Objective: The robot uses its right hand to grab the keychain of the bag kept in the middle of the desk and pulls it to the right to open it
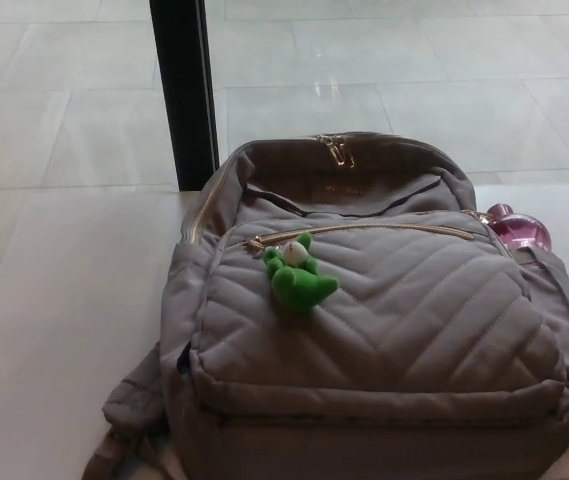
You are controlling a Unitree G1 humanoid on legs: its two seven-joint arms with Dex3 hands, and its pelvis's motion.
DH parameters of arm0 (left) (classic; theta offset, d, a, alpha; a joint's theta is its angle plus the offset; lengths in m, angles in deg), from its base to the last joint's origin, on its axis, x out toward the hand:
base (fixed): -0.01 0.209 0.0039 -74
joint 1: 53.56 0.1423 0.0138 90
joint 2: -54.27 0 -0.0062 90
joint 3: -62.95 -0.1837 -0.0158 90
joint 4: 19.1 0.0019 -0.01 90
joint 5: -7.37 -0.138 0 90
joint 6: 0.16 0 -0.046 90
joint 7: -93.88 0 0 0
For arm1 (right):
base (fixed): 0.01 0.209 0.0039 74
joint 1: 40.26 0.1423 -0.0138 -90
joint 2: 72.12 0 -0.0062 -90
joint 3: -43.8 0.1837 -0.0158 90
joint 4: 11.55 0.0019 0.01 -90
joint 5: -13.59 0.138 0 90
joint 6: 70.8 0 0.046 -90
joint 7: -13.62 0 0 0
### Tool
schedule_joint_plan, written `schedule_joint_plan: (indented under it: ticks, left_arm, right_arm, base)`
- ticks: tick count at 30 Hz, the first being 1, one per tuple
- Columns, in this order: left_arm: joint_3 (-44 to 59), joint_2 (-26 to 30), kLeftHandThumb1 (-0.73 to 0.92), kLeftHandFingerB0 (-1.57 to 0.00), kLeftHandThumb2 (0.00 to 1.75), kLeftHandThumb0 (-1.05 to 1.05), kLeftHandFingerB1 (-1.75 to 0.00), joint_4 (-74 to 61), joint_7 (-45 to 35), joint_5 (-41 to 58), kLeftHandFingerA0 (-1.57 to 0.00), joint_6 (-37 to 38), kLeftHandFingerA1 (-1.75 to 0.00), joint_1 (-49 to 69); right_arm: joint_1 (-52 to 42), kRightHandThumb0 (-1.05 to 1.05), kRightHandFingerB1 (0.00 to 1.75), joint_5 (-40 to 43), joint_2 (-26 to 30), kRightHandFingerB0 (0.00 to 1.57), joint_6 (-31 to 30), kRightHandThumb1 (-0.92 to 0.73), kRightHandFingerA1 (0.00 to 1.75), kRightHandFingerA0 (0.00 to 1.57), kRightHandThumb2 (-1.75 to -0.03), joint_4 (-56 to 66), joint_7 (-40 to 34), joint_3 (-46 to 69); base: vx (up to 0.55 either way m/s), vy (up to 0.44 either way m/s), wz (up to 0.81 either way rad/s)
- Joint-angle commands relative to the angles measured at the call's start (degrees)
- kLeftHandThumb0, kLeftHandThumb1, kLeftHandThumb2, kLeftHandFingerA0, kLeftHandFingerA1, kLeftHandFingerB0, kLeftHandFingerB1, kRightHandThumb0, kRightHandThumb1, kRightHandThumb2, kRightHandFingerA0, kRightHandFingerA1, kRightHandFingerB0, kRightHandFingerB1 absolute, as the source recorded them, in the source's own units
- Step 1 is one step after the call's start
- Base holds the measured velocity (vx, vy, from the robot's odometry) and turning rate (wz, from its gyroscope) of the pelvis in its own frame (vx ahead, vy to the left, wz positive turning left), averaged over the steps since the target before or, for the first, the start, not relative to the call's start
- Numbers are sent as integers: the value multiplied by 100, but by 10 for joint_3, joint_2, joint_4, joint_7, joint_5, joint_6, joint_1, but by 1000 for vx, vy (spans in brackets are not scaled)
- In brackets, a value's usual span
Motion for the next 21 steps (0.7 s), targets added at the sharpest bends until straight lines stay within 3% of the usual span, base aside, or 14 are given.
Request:
schedule_joint_plan:
  ticks: [1, 2, 5, 6, 7, 8, 9, 10, 11, 12, 13, 14, 15, 21]
  left_arm:
    - [16, 11, 70, -44, 61, -63, -37, 18, -23, 19, -55, 24, -50, -7]
    - [9, 8, 58, -35, 93, -66, -49, 20, -19, 11, -50, 21, -60, -11]
    - [4, 4, 57, -36, 92, -65, -50, 19, -15, 7, -51, 17, -61, -15]
    - [11, 1, 57, -33, 92, -65, -49, 18, -19, 16, -50, 12, -60, -17]
    - [9, 0, 58, -33, 91, -65, -49, 18, -21, 15, -49, 10, -59, -18]
    - [12, -2, 57, -34, 91, -65, -49, 18, -18, 18, -48, 8, -59, -20]
    - [12, -3, 57, -34, 91, -65, -49, 18, -18, 17, -48, 8, -59, -20]
    - [11, -2, 58, -33, 91, -65, -49, 15, -22, 18, -48, 9, -59, -18]
    - [7, -1, 59, -32, 91, -66, -48, 13, -22, 14, -47, 9, -57, -18]
    - [7, -2, 72, -38, 62, -62, -35, 13, -25, 14, -52, 11, -46, -17]
    - [7, -3, 72, -37, 62, -62, -35, 12, -26, 14, -52, 14, -46, -15]
    - [7, -3, 72, -37, 62, -62, -35, 12, -26, 14, -52, 14, -46, -15]
    - [19, -7, 70, -38, 61, -60, -35, 12, -29, 28, -52, 6, -48, -17]
    - [11, -7, 72, -36, 62, -62, -34, 14, -29, 19, -56, 8, -47, -21]
  right_arm:
    - [17, -85, 45, 66, 9, 18, -10, -61, 70, 62, -96, 4, 15, 55]
    - [23, -80, 34, 84, 14, 18, -24, -74, 59, 63, -63, 12, 21, 77]
    - [29, -81, 33, 98, 16, 15, -44, -76, 59, 63, -63, 42, 23, 108]
    - [66, -75, 30, 122, 23, 13, -77, -74, 57, 66, -63, 77, 2, 137]
    - [84, -79, 37, 135, 24, 9, -78, -61, 66, 62, -93, 94, -1, 153]
    - [114, -83, 28, 161, 28, 5, -116, -59, 70, 61, -95, 179, -9, 175]
    - [114, -83, 28, 158, 26, 5, -121, -59, 70, 61, -95, 183, -8, 179]
    - [136, -82, 28, 168, 34, 3, -155, -73, 53, 44, -62, 253, -8, 178]
    - [164, -93, 20, 172, 40, 7, -192, -57, 66, 49, -98, 325, -22, 175]
    - [190, -88, 31, 189, 40, 8, -211, -69, 57, 54, -61, 361, -24, 174]
    - [219, -96, 40, 193, 44, 6, -240, -57, 52, 33, -96, 397, -34, 165]
    - [222, -96, 40, 192, 43, 6, -246, -57, 52, 33, -96, 403, -35, 165]
    - [246, -73, 32, 195, 47, 6, -254, -56, 58, 31, -93, 452, -27, 144]
    - [350, -81, 39, 193, 25, 8, -273, -57, 61, 34, -93, 628, -7, 37]
  base:
    - [0, 0, 0]
    - [0, 0, 0]
    - [0, 0, 0]
    - [0, 0, 0]
    - [0, 0, 0]
    - [0, 0, 0]
    - [0, 0, 0]
    - [0, 0, 0]
    - [0, 0, 0]
    - [0, 0, 0]
    - [0, 0, 0]
    - [0, 0, 0]
    - [0, 0, 0]
    - [0, 0, 0]
